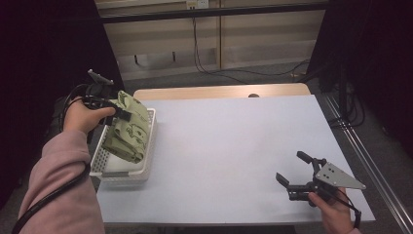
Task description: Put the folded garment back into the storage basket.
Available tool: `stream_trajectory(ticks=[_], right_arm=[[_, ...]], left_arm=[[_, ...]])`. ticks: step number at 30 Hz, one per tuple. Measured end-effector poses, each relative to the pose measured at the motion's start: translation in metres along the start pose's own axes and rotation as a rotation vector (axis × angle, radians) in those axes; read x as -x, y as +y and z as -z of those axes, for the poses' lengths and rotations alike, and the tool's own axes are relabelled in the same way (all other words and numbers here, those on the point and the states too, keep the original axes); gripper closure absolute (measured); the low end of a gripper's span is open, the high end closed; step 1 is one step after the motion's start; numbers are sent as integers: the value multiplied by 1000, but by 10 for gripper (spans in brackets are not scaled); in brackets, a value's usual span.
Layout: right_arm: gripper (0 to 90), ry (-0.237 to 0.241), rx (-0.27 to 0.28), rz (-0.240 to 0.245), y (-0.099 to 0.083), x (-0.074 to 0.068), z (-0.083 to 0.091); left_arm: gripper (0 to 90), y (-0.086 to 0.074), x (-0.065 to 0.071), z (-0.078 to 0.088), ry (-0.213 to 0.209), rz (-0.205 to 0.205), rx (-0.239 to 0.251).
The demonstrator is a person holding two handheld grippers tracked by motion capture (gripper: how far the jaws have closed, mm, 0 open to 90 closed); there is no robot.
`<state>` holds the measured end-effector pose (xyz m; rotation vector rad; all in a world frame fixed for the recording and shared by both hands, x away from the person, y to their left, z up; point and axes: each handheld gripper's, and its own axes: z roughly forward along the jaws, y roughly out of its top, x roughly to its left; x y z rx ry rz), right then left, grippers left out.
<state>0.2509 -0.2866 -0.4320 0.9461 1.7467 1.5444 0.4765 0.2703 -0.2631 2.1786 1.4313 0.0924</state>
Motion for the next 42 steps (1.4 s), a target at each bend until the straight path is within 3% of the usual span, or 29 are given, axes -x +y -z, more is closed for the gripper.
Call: stream_trajectory(ticks=[14,16,17,31,32,33,42], right_arm=[[8,2,1,2,0,0,0],[8,0,0,-9,0,-1,0],[8,-1,-1,-14,0,-1,0],[8,-1,2,-2,0,0,0],[8,10,-9,31,-1,2,1],[8,11,-10,35,-1,2,1],[8,12,-6,34,0,2,1]], left_arm=[[771,-4,-1,-9,7,-3,-14],[771,-3,-3,-9,8,-44,-42],[770,-4,-1,-11,10,-13,-17],[769,-8,-3,-19,19,-36,-28],[768,-9,-3,-20,25,-35,-19],[768,-9,-4,-20,12,-34,-30],[767,-13,-5,-24,9,-33,-19]])
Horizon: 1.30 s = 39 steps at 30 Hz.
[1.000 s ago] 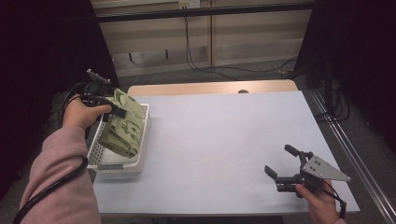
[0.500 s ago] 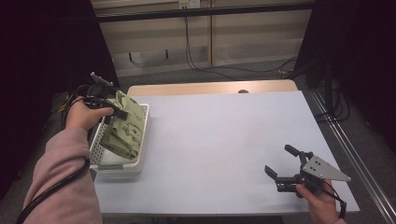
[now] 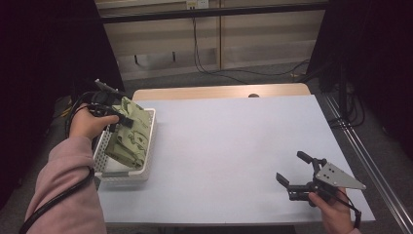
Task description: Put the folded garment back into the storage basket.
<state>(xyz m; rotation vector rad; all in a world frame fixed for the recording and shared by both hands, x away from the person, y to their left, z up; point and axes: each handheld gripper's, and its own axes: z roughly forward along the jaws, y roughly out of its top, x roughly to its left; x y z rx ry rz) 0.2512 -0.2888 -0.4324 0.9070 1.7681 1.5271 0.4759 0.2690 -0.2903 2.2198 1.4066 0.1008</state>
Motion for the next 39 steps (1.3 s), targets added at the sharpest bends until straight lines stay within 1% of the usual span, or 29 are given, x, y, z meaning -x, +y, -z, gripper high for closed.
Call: stream_trajectory(ticks=[1,3,4,9,10,11,13,14,15,17,18,19,20,21,22,23,24,25,26,27,29,30,31,32,36,37,39], right_arm=[[8,1,1,-1,0,0,0],[8,0,-1,-1,0,0,0],[8,1,0,0,0,0,0],[8,-1,-1,-1,0,0,0],[8,-1,-1,-1,0,0,0],[8,-1,-1,-3,0,0,0],[8,0,0,0,0,0,0],[8,-2,0,-3,0,0,0],[8,-2,0,-3,0,0,0],[8,-1,-1,-2,0,0,0],[8,-1,-1,-1,0,0,0],[8,0,0,0,0,0,0],[8,1,2,-4,0,0,0],[8,1,1,-5,0,-1,0],[8,-2,-1,-4,0,-1,0],[8,0,0,0,0,0,0],[8,0,0,0,0,0,0],[8,-1,-1,-3,0,0,0],[8,0,-1,-2,0,0,0],[8,-2,-2,-1,0,0,0],[8,-2,0,-3,0,0,0],[8,1,-1,3,0,0,0],[8,1,-1,3,0,0,0],[8,0,1,-2,0,0,0],[8,2,1,-4,0,0,0],[8,1,1,-5,0,0,0],[8,-1,1,-3,0,0,0]], left_arm=[[767,0,0,0,-4,-3,-10],[767,0,-1,-1,0,-15,-13],[767,0,0,-1,4,-2,-11],[766,-2,0,-3,4,0,-13],[766,-2,0,-4,5,-5,-12],[766,-3,0,-5,-1,8,-8],[765,-4,-1,-6,-7,-4,-16],[765,-4,0,-7,-10,6,-20],[765,-4,-1,-7,1,-13,-17],[765,-4,0,-7,2,-6,-15],[765,-4,0,-8,-5,0,-13],[765,-4,0,-8,-1,-13,-17],[765,-4,1,-9,3,-3,-17],[765,-4,1,-9,2,-4,-15],[765,-4,0,-9,3,-14,-19],[765,-4,1,-10,8,-2,-12],[765,-4,1,-10,0,-1,-13],[765,-4,2,-11,10,-5,-12],[764,-4,1,-12,5,-6,-12],[764,-4,1,-12,9,-11,-13],[765,-5,1,-12,-7,-3,-16],[764,-5,2,-13,-4,1,-14],[765,-5,2,-14,-13,12,-13],[764,-5,2,-14,-5,7,-13],[763,-7,1,-18,-5,9,-15],[763,-7,0,-18,-2,4,-13],[763,-7,0,-19,-8,12,-9]])
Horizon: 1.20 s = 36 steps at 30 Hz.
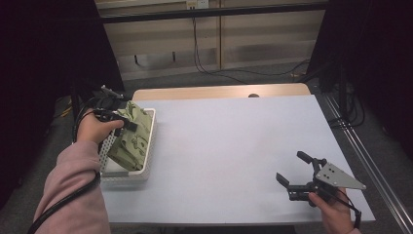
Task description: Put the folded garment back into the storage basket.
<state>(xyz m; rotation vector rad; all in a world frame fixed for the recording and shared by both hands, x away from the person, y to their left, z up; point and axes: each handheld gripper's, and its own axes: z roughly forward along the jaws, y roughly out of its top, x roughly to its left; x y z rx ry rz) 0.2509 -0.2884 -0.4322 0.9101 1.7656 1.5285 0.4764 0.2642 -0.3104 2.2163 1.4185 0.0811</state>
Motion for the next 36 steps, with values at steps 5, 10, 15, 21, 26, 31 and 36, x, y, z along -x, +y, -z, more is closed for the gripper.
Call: stream_trajectory(ticks=[5,10,15,21,26,31,36], right_arm=[[8,1,-1,3,0,0,0],[8,4,1,-3,0,0,0],[8,1,0,-1,0,0,0],[8,1,-1,-1,0,0,0],[8,4,1,-2,0,0,0],[8,3,1,3,0,0,0],[8,2,-2,5,0,1,0]], left_arm=[[763,-1,0,-3,0,15,3],[763,-3,-3,-6,6,8,10],[763,-4,-3,-8,11,30,2],[762,-4,-5,-11,10,26,13],[761,-6,-5,-14,16,29,21],[759,-9,-8,-16,19,-2,-9],[759,-13,-7,-22,-1,55,23]])
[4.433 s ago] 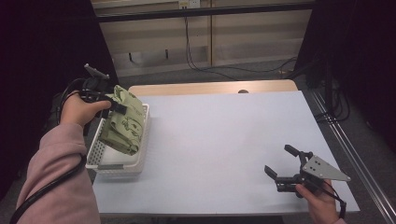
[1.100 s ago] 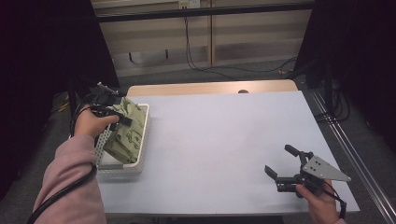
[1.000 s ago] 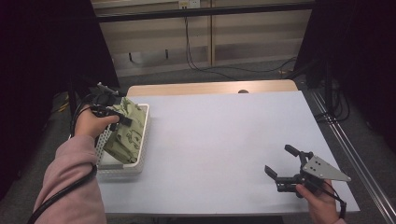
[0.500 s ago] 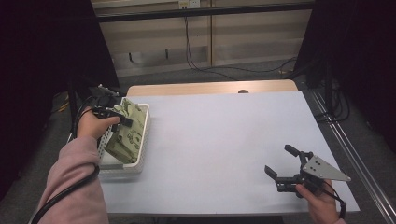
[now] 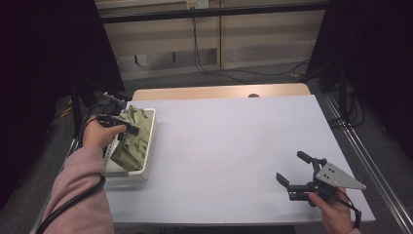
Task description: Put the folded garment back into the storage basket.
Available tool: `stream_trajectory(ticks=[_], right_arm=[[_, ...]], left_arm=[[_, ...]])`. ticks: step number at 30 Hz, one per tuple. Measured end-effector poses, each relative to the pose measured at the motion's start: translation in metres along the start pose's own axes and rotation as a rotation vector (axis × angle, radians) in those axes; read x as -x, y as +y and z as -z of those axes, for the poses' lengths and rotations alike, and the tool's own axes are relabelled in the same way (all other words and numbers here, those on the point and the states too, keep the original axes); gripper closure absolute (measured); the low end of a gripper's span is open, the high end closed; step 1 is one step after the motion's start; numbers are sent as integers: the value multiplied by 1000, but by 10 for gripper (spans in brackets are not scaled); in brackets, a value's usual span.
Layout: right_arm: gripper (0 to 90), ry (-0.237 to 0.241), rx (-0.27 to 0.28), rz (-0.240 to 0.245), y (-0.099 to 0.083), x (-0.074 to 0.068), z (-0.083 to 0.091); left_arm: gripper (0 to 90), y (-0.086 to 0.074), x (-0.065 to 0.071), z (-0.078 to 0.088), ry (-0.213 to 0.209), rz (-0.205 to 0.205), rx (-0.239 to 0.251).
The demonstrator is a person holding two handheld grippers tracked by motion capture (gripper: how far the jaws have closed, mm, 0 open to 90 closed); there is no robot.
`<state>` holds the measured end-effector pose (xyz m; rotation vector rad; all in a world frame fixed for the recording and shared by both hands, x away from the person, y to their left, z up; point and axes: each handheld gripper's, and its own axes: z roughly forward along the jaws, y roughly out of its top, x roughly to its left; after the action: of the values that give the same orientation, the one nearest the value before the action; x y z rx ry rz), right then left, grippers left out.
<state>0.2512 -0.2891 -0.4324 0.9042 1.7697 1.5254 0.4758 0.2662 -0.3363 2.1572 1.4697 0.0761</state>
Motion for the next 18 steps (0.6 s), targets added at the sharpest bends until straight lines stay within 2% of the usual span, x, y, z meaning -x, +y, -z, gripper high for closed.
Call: stream_trajectory(ticks=[1,2,4,8,9,10,11,13,15,16,17,18], right_arm=[[8,2,2,0,0,0,0],[8,2,3,-3,0,0,0],[8,2,3,0,0,0,0],[8,1,2,0,0,0,0],[8,2,4,0,0,0,0],[8,3,4,0,0,0,0],[8,3,4,-1,0,0,0],[8,1,3,-6,0,-1,0],[8,0,2,-7,0,-1,0],[8,1,3,-6,0,-1,0],[8,0,3,-7,0,-1,0],[8,0,3,-7,0,-1,0]], left_arm=[[758,0,-1,0,1,-12,-7],[757,0,-5,0,10,-51,-19],[756,-2,-4,-2,3,-18,2],[752,-5,-5,-2,13,-13,10],[752,-6,-6,-2,-2,-7,13],[751,-6,-8,-1,9,-48,-10],[750,-7,-6,-2,8,-10,13],[748,-8,-6,-3,18,-9,16],[746,-9,-7,-4,2,-2,10],[745,-9,-8,-4,12,-7,14],[744,-9,-10,-3,7,-32,-3],[742,-9,-10,-3,8,-36,-8]])
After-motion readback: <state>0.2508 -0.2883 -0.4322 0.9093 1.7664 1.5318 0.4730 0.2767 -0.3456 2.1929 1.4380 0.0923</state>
